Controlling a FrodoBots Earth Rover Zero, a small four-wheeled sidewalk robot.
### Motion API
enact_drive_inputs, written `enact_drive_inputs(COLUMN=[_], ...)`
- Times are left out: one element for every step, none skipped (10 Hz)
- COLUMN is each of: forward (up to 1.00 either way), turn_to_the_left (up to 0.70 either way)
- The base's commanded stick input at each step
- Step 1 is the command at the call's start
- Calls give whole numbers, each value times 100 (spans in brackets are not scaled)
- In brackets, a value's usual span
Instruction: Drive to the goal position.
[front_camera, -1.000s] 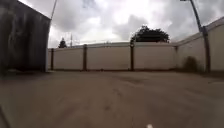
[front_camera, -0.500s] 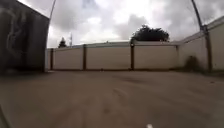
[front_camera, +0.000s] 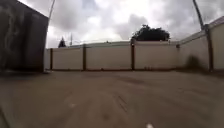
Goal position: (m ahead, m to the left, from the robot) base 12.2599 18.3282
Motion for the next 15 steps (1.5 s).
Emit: enact_drive_inputs(forward=[30,30,30,30,30,30,30,30,30,30,30,30,30,30,30], turn_to_the_left=[0,0,0,0,0,0,0,0,0,0,0,0,0,0,0])
